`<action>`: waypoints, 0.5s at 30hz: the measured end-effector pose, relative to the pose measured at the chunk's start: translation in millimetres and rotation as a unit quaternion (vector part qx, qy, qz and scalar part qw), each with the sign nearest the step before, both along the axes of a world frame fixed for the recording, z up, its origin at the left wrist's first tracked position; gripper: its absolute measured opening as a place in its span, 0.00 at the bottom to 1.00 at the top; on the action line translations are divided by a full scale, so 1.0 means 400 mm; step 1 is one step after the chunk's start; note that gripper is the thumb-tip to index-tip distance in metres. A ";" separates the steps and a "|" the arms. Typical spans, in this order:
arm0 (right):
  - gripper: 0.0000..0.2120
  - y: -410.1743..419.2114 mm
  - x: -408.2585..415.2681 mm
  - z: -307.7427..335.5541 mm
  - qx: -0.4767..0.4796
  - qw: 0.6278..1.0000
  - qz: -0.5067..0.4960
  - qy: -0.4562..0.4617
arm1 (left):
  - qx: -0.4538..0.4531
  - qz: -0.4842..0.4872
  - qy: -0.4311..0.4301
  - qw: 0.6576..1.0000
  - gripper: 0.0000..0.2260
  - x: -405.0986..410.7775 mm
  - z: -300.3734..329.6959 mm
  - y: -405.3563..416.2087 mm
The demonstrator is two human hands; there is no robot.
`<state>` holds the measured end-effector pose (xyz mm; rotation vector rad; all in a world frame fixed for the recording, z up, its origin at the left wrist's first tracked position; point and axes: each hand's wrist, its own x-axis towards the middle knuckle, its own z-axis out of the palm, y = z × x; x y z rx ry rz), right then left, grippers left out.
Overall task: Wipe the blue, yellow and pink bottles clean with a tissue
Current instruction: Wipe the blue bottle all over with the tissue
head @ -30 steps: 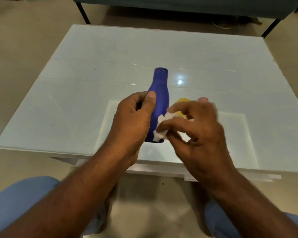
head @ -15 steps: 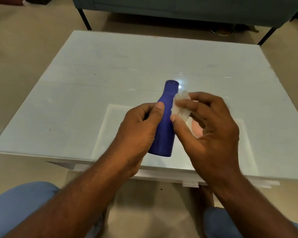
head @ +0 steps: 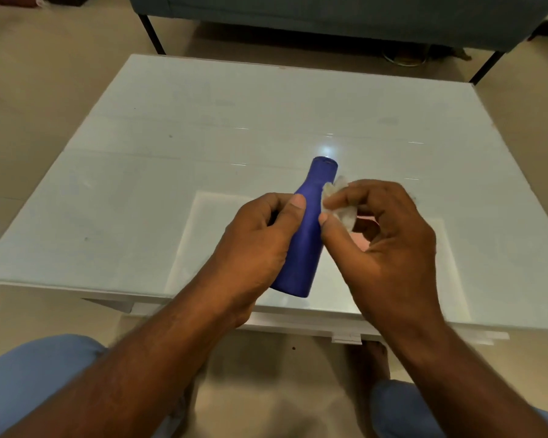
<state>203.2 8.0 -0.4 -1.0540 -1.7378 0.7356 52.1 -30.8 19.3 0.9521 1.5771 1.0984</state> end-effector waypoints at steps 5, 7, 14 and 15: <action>0.09 -0.025 -0.006 -0.012 -0.017 0.997 0.077 -0.021 | -0.020 0.056 -0.029 0.998 0.18 -0.020 0.003 0.005; 0.11 -0.017 -0.001 0.002 -0.054 0.997 0.052 0.019 | -0.020 0.045 -0.030 0.998 0.16 -0.021 0.004 0.003; 0.08 -0.005 -0.001 0.010 -0.129 0.989 0.016 0.067 | -0.082 -0.006 -0.011 0.997 0.15 0.007 0.022 -0.010; 0.08 -0.006 -0.002 0.011 -0.136 0.988 0.022 0.067 | -0.081 -0.022 0.009 0.996 0.16 0.009 0.032 -0.012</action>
